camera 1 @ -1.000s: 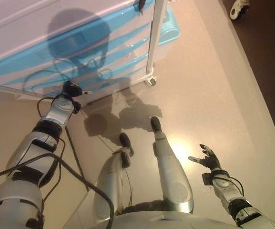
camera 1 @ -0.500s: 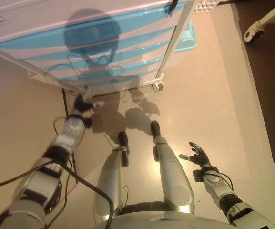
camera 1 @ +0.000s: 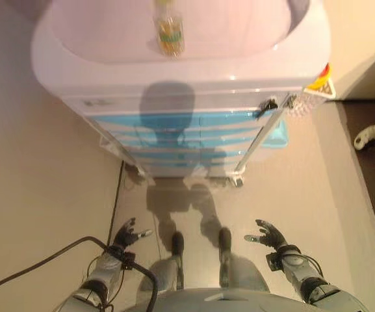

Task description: Open the drawer and pick up the medicine

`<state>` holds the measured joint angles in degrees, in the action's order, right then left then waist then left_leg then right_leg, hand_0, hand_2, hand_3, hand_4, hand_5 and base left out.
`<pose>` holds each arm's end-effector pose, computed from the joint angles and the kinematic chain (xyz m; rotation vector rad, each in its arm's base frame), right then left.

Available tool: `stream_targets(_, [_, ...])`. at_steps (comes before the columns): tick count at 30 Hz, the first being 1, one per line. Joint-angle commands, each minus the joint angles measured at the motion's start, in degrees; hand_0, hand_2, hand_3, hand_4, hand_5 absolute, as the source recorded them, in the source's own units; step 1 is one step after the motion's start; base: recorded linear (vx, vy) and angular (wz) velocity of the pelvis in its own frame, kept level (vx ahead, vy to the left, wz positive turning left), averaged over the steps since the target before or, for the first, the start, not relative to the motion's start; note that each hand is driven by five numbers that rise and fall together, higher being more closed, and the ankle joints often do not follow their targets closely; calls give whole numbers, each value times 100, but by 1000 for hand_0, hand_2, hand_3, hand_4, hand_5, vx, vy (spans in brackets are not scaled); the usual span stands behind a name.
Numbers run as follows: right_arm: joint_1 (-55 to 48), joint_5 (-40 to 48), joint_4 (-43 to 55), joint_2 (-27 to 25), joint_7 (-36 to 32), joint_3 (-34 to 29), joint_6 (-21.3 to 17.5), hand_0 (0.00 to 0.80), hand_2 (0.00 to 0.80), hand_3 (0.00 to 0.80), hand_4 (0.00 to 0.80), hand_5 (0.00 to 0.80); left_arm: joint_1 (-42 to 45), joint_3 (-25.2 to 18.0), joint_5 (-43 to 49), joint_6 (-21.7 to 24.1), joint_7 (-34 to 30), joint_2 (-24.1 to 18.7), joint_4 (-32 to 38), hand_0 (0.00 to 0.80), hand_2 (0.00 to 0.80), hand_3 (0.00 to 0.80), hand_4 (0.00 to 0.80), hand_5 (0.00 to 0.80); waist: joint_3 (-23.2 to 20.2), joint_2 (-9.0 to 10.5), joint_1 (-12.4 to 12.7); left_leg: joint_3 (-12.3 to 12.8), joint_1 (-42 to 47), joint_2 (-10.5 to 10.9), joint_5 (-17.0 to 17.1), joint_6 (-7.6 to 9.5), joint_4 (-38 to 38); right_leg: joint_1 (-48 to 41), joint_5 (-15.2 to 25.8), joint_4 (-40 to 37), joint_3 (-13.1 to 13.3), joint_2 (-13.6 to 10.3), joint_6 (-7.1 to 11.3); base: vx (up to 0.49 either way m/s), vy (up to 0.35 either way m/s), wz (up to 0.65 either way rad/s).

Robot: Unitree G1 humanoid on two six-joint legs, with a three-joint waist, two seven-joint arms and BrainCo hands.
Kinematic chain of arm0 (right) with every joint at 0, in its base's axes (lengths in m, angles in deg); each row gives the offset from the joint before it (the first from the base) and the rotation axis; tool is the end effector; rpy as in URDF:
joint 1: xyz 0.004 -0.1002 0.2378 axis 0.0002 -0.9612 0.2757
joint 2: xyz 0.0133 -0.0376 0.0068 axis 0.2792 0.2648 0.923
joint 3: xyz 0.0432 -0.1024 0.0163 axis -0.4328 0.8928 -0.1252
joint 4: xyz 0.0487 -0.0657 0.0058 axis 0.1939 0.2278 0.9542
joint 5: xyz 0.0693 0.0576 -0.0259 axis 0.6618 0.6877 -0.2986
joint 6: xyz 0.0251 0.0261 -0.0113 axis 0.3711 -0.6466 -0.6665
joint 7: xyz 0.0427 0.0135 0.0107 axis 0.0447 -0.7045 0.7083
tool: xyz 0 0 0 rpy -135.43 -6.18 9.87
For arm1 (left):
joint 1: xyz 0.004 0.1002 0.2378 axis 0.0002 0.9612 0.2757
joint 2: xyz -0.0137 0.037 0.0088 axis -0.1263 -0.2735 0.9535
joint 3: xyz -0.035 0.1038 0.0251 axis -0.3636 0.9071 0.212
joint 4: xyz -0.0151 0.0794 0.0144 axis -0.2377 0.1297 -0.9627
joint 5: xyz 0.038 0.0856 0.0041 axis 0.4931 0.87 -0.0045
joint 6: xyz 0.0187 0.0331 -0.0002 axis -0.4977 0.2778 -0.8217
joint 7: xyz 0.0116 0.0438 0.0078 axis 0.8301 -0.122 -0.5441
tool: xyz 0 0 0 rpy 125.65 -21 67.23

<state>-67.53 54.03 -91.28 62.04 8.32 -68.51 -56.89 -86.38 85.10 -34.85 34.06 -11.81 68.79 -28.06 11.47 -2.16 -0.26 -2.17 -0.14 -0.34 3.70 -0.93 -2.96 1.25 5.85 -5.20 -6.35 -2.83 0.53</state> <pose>0.1200 -0.2322 -0.0992 -0.2788 0.8729 0.0425 0.1148 0.2184 -0.1016 0.1942 0.8183 0.0370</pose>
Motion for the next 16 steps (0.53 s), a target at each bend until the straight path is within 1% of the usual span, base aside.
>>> stream_targets(1, [-167, -150, -160, 134, -222, -166, 179, 0, 0, 0, 0, 0, -118, -65, 71, 306, -409, 159, -342, 0, 0, 0, 0, 0, -122, 147, 95, 90, -265, 130, -25, -18, 114, 41, -503, 721, -60, -20, 116, 71, 14, 6])
stream_targets(4, [-238, -269, -273, 242, -300, -165, 254, 0, 0, 0, 0, 0, -18, 43, 376, 453, -448, 294, -423, 0, 0, 0, 0, 0, -307, 199, 127, 111, -143, 170, -117, 12, 151, -104, -444, 572, -70, -29, 146, 65, 7, 4])
stream_targets(5, [-260, -299, -301, 283, -331, -153, 289, 0, 0, 0, 0, 0, 11, 90, 501, 440, -457, 321, -438, 0, 0, 0, 0, 0, -370, 222, 132, 129, -88, 177, -147, 21, 150, -159, -420, 521, -70, -35, 166, 55, 3, -4])
stream_targets(7, [-256, -346, -349, 338, -409, -141, 374, 0, 0, 0, 0, 0, 16, 144, 478, 330, -569, 381, -507, 0, 0, 0, 0, 0, -483, 263, 133, 167, 50, 183, -193, 35, 97, -285, -381, 415, -60, -37, 202, 58, 1, -6])
stream_targets(11, [-280, -477, -444, 452, -404, -138, 399, 0, 0, 0, 0, 0, 4, 110, 538, 153, -741, 428, -641, 0, 0, 0, 0, 0, -659, 309, 104, 235, 278, 162, -216, 50, -101, -439, -357, 301, -10, -20, 250, 39, 1, -12])
stream_targets(16, [-311, -591, -462, 501, -326, -156, 495, 0, 0, 0, 0, 0, -13, 90, 543, -10, -943, 412, -717, 0, 0, 0, 0, 0, -819, 318, 54, 291, 430, 164, -264, 69, -204, -535, -320, 215, 37, -28, 304, 5, 5, -5])
